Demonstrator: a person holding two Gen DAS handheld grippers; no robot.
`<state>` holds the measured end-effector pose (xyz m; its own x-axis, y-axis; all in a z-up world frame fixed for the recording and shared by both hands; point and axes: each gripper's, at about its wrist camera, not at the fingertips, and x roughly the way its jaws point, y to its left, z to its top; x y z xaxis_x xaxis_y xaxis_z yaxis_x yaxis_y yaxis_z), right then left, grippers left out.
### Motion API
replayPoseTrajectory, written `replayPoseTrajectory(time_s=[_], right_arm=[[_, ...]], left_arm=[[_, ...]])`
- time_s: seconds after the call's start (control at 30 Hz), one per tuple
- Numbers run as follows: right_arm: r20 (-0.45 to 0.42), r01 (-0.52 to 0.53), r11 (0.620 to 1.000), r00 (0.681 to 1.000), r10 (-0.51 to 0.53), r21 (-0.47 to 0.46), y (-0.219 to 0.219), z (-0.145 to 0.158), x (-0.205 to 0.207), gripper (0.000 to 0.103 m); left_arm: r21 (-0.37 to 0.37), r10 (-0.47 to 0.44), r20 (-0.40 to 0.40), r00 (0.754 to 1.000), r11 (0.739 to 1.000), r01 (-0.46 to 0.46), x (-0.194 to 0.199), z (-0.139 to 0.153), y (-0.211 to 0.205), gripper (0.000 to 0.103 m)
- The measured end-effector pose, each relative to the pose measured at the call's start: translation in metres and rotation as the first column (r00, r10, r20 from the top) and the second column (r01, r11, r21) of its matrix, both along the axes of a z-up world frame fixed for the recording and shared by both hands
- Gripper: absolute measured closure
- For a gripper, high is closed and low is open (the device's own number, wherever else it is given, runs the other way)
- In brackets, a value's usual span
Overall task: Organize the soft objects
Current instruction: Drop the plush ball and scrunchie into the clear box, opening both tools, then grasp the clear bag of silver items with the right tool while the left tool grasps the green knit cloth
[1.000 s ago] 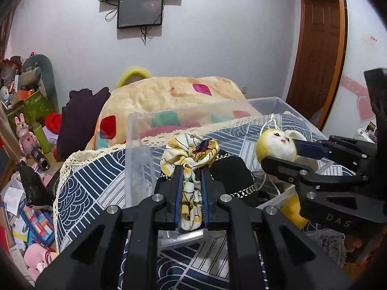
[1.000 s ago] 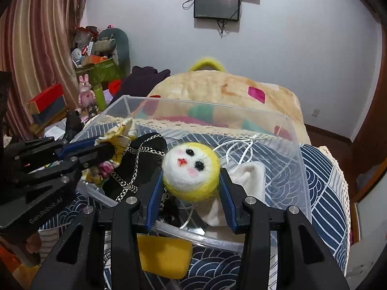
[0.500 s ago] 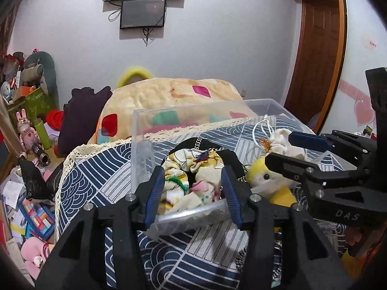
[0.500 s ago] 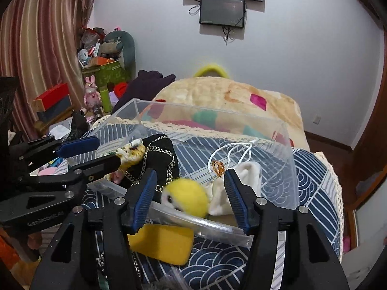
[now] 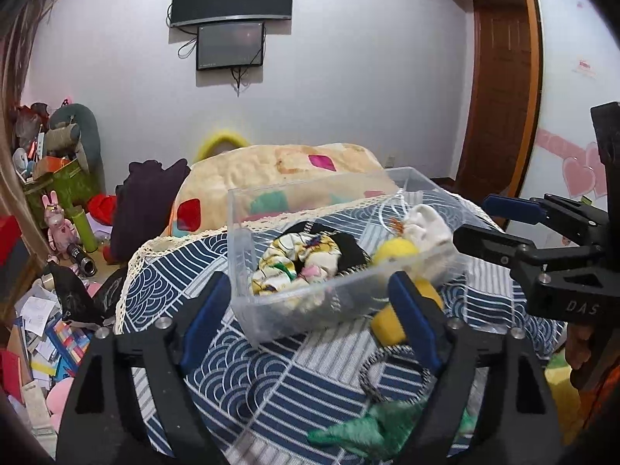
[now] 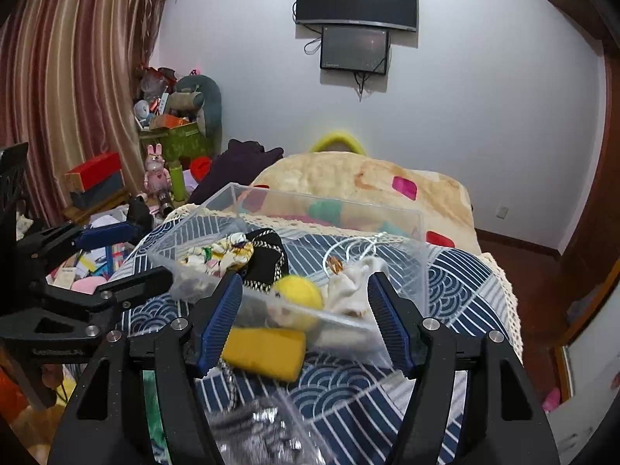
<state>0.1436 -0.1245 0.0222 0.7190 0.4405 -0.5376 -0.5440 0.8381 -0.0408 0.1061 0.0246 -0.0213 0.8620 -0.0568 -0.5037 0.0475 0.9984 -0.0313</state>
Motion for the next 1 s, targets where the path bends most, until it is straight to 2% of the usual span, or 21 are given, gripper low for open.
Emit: replayPoseTrajectory(time_s=[0.07, 0.4, 0.6, 0.9, 1.0], right_arm=[[0.002, 0.001, 1.0, 1.0, -0.001, -0.002, -0.003, -0.002, -0.007, 0.036], [-0.084, -0.013, 0.999, 0.996, 0.01, -0.043, -0.014, -0.04, -0.03, 0.035], [-0.155, -0.017, 1.0, 0.988, 0.012, -0.027, -0.019, -0.061, -0.034, 0.035], [-0.21, -0.061, 0.997, 0.976, 0.051, -0.039, -0.009, -0.082, -0.044, 0.035], [-0.227, -0.068, 0.997, 0.972, 0.061, -0.022, -0.011, -0.084, -0.044, 0.041]], left_arm=[[-0.002, -0.01, 0.006, 1.0, 1.0, 0.01, -0.008, 0.0, -0.005, 0.012], [-0.046, -0.088, -0.061, 0.994, 0.995, 0.085, -0.028, -0.022, -0.03, 0.011], [-0.021, -0.089, -0.117, 0.989, 0.996, 0.087, -0.036, -0.047, -0.034, 0.011], [0.038, -0.097, -0.126, 0.987, 0.994, 0.103, -0.055, -0.07, -0.036, 0.011], [-0.021, -0.097, -0.147, 0.984, 0.995, 0.095, -0.055, -0.079, -0.029, 0.01]])
